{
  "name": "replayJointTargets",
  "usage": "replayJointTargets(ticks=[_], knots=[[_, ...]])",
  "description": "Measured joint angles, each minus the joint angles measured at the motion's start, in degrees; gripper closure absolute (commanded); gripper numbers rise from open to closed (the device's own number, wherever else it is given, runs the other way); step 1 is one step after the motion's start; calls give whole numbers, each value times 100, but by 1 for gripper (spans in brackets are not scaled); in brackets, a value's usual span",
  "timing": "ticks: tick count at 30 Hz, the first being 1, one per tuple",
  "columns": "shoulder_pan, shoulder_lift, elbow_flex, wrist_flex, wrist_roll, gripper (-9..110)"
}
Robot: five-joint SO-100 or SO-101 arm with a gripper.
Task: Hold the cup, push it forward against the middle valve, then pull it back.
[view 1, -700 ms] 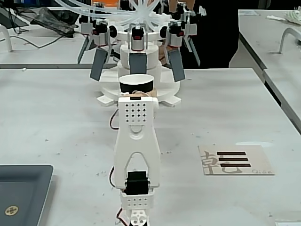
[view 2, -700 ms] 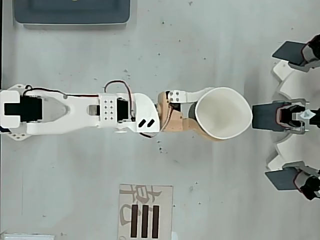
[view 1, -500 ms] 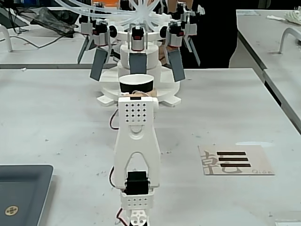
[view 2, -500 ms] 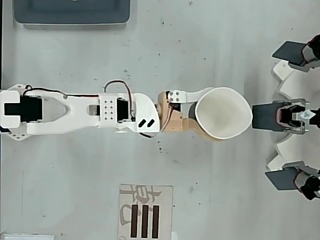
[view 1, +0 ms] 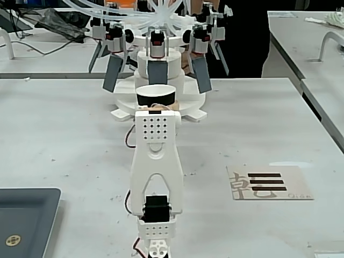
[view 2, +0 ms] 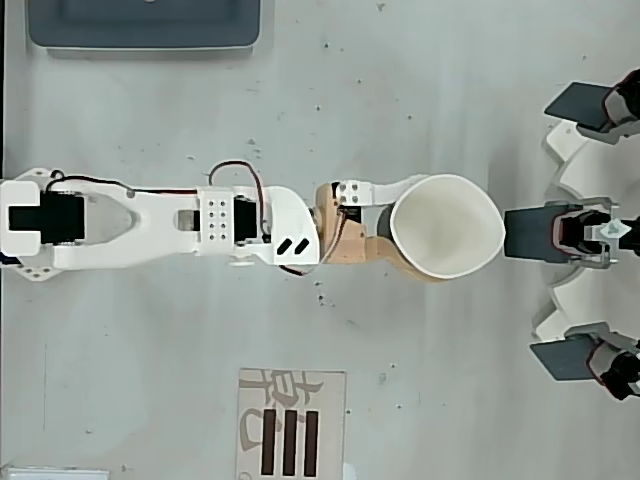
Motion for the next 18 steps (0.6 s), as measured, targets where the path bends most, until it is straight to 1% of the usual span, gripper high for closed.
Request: replayJointTargets(ticks=[10, 18], knots=[[0, -35, -44, 0, 0, 98], [0, -694, -835, 18, 0, 98]])
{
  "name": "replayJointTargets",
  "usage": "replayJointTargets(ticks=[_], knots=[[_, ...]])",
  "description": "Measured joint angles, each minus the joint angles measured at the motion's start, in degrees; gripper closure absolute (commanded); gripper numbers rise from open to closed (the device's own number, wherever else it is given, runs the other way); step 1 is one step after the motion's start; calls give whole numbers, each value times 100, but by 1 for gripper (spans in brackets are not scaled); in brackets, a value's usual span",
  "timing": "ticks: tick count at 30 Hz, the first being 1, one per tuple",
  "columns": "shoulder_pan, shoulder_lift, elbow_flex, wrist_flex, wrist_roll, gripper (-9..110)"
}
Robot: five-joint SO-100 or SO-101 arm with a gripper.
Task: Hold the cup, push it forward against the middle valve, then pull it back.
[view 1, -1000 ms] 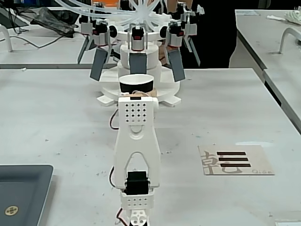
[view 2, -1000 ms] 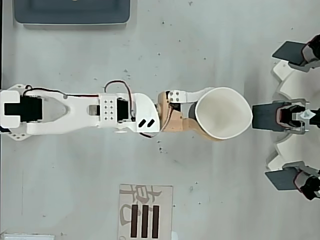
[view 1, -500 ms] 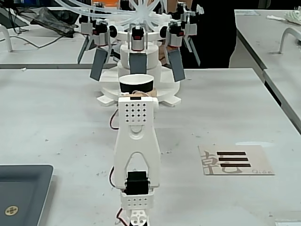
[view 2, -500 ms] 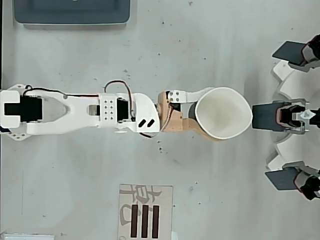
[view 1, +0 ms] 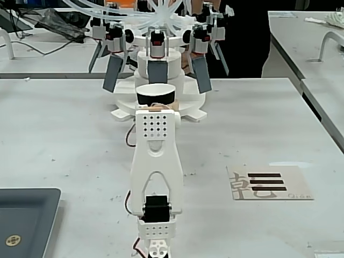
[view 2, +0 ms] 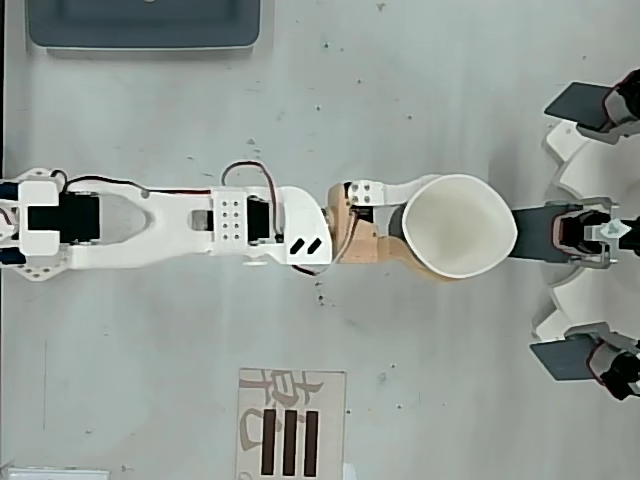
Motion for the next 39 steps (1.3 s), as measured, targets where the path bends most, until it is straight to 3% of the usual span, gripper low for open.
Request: replayJointTargets(ticks=[17, 23, 39], knots=[[0, -2856, -4104, 1336, 0, 98], [9, -3006, -4351, 1424, 0, 98], [0, 0, 114, 237, 0, 98]])
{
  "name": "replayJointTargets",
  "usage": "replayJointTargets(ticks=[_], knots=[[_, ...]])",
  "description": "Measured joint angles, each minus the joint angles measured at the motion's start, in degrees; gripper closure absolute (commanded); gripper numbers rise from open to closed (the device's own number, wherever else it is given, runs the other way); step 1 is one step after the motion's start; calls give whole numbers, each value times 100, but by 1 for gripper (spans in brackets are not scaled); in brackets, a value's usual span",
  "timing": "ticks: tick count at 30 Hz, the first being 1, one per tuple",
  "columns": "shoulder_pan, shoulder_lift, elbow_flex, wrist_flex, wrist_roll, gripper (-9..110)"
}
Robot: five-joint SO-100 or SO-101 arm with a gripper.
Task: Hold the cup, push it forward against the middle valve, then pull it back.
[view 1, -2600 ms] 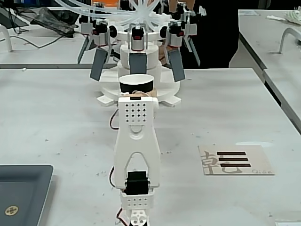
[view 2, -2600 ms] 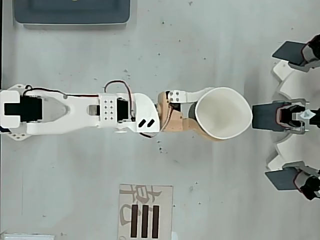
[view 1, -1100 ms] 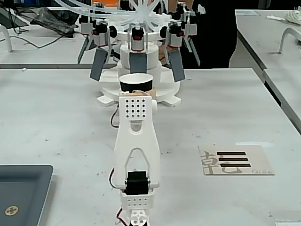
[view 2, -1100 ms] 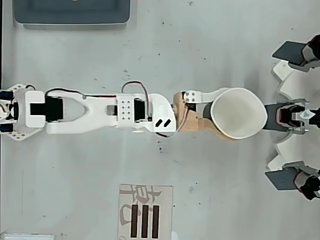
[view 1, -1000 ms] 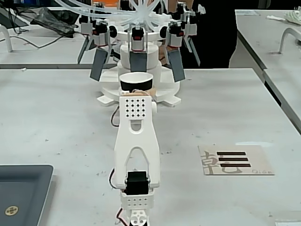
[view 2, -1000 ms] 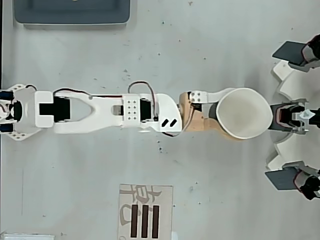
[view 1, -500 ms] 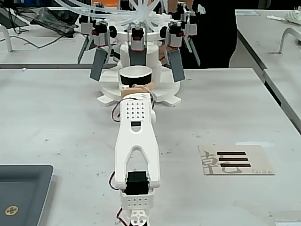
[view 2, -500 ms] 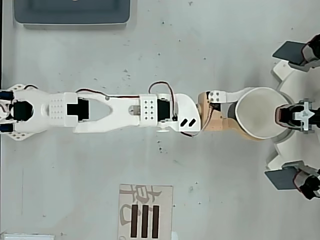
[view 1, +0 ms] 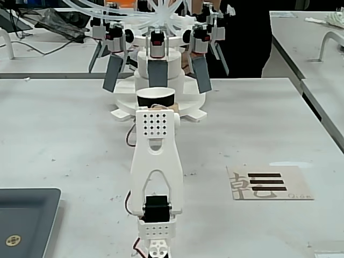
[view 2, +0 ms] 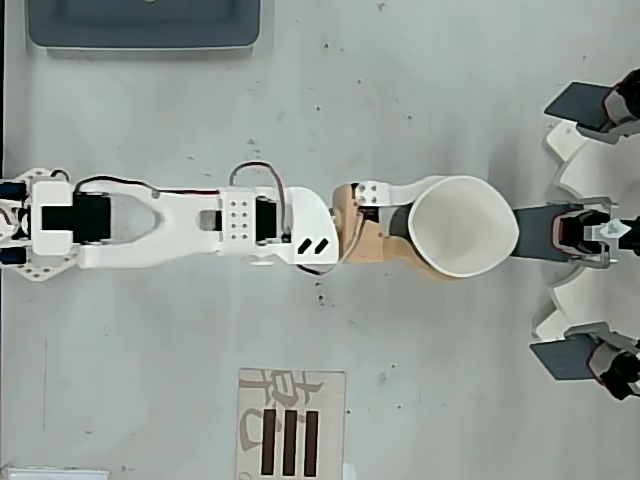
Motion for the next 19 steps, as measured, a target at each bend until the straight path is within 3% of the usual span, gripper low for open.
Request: replayJointTargets(ticks=[19], knots=[[0, 642, 615, -149, 0, 98]])
